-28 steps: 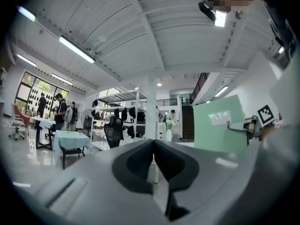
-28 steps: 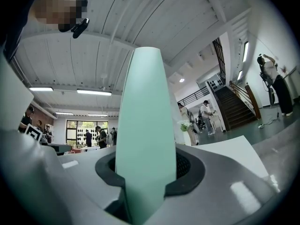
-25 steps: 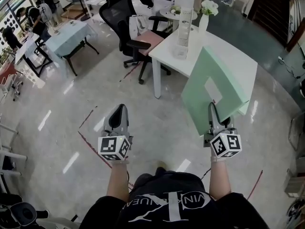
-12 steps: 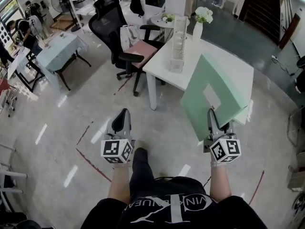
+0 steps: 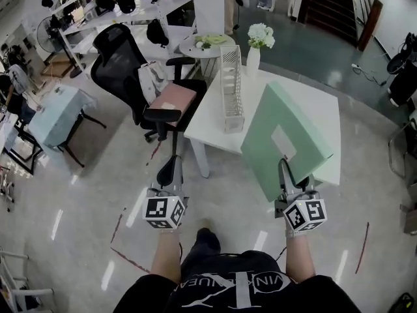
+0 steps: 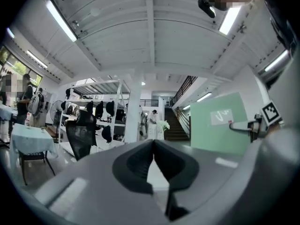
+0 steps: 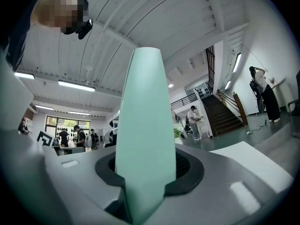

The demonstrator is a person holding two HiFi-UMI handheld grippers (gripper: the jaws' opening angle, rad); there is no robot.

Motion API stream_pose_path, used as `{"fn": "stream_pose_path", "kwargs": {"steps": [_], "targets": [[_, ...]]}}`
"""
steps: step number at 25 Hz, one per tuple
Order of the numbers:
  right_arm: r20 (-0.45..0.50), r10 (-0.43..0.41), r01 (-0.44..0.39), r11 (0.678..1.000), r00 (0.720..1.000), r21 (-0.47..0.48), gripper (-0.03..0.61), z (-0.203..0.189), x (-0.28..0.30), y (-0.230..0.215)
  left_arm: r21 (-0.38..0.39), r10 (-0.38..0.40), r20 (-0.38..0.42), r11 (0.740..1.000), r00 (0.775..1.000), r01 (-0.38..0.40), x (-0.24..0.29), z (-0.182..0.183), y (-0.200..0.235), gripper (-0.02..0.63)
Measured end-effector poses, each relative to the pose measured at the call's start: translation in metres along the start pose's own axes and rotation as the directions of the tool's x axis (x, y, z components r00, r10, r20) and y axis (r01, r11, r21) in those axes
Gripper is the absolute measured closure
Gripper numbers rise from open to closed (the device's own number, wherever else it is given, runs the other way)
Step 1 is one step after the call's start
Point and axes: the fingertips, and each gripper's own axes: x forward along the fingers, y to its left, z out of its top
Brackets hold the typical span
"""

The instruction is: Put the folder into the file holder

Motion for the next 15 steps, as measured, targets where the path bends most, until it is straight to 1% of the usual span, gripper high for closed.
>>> {"fn": "stream_pose_path", "kwargs": {"steps": [4,9,15], "targets": [[0.005,-0.036,0.036,0.999,0.999,-0.001,0.402,0.000,0.034,0.005,0.003,-0.055,-0.002,0.998,0.998,0.055,0.043,0.002,0.021,0.614],[0.019,-0.063,0.063,0.998,0.998,-0.017,0.401,0.003,0.068,0.015,-0.021,-0.095,-0.008,0.995,0.995,0.095,0.081,-0.010,0.046,0.614],[0.042,-0.106,0.106,0.994,0.994,-0.017,0.402,0.004,0.104,0.024,-0.034,-0.168,-0.025,0.985,0.985,0.167,0.121,-0.023,0.063,0.614]]}}
